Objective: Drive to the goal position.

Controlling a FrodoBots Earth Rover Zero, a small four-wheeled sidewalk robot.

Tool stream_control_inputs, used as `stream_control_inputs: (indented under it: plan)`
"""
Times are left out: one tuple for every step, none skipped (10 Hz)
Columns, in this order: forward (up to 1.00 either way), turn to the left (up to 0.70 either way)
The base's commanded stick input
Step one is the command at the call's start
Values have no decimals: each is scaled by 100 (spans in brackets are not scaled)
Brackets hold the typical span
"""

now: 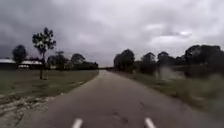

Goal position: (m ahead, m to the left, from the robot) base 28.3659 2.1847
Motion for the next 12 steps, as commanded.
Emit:
stream_control_inputs:
  plan:
    - [84, 20]
    - [84, 28]
    - [84, 33]
    - [84, 15]
    - [84, 3]
    - [84, 3]
    - [84, 3]
    - [84, 3]
    - [84, 3]
    - [84, 3]
    - [84, 3]
    - [84, 3]
